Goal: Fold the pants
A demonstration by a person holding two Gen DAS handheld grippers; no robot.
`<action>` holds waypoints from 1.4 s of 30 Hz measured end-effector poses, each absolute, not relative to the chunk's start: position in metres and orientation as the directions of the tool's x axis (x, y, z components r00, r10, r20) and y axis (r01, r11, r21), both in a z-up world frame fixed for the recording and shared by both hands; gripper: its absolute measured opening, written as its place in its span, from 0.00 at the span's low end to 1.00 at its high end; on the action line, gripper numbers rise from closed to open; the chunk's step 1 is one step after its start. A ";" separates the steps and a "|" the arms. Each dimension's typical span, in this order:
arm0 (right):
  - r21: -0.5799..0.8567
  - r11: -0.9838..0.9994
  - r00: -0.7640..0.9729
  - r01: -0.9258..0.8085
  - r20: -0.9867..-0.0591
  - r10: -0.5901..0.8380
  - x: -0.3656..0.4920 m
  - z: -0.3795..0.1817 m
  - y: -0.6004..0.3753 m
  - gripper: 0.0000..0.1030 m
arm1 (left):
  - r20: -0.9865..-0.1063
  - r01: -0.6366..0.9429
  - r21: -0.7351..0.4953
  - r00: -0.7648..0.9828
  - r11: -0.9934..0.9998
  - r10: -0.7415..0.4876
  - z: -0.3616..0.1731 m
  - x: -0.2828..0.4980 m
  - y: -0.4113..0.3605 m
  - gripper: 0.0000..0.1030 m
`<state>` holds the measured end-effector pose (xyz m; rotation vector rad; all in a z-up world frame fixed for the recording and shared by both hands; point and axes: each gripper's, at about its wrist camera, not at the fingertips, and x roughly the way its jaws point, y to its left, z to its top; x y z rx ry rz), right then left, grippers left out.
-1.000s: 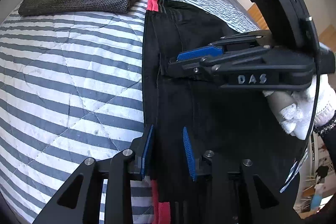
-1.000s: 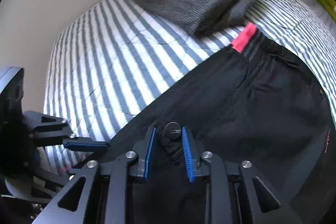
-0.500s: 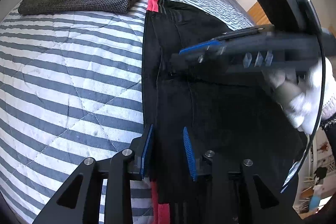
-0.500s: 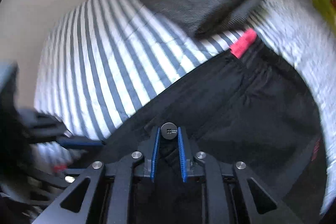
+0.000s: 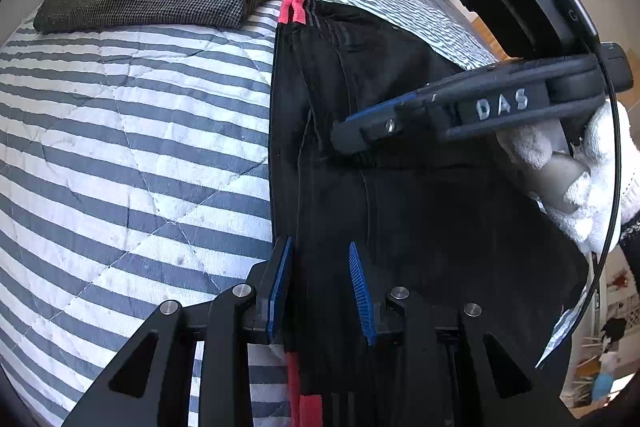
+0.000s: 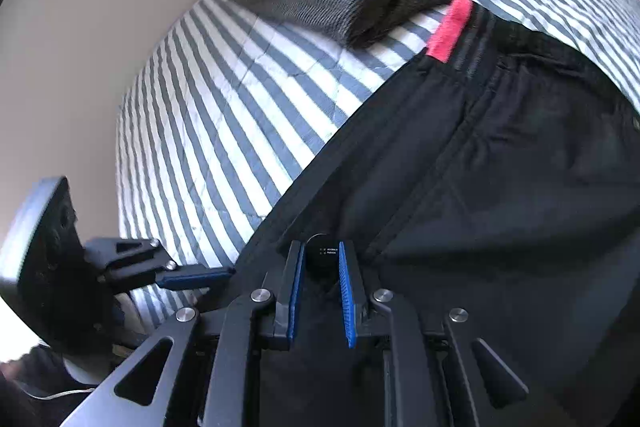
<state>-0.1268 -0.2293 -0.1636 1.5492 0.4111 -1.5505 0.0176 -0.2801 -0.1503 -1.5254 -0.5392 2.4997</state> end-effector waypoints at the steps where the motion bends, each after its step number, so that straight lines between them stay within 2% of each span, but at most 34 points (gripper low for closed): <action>1: 0.315 -0.553 0.152 0.771 -0.935 -0.321 -0.121 -0.164 -0.231 0.15 | -0.824 0.047 -0.386 -0.466 -0.921 0.322 -0.150 0.018 -0.280 0.31; 5: 0.134 -0.504 0.037 0.853 -0.979 -0.199 -0.096 -0.162 -0.251 0.15 | -0.823 0.048 -0.391 -0.465 -0.919 0.326 -0.151 0.017 -0.281 0.31; 10: 0.036 -0.552 -0.065 0.833 -0.984 -0.163 -0.103 -0.162 -0.261 0.14 | -0.821 0.051 -0.393 -0.469 -0.918 0.325 -0.153 0.017 -0.281 0.31; 14: 0.109 -0.630 -0.023 0.769 -0.980 -0.199 -0.128 -0.167 -0.259 0.14 | -0.825 0.045 -0.379 -0.469 -0.924 0.316 -0.153 0.016 -0.278 0.31; 20: 0.239 -0.618 0.082 0.749 -0.959 -0.272 -0.132 -0.154 -0.245 0.14 | -0.820 0.051 -0.399 -0.466 -0.916 0.332 -0.155 0.014 -0.281 0.31; 27: 0.207 -0.568 0.117 0.796 -0.975 -0.191 -0.124 -0.155 -0.243 0.14 | -0.822 0.052 -0.395 -0.467 -0.917 0.327 -0.154 0.013 -0.282 0.32; 34: 0.197 -0.655 0.070 0.730 -0.974 -0.215 -0.149 -0.156 -0.226 0.13 | -0.824 0.048 -0.388 -0.466 -0.920 0.323 -0.154 0.012 -0.280 0.32; 42: 0.334 -0.596 0.164 0.730 -0.932 -0.322 -0.135 -0.143 -0.215 0.14 | -0.823 0.045 -0.388 -0.466 -0.921 0.324 -0.154 0.012 -0.278 0.35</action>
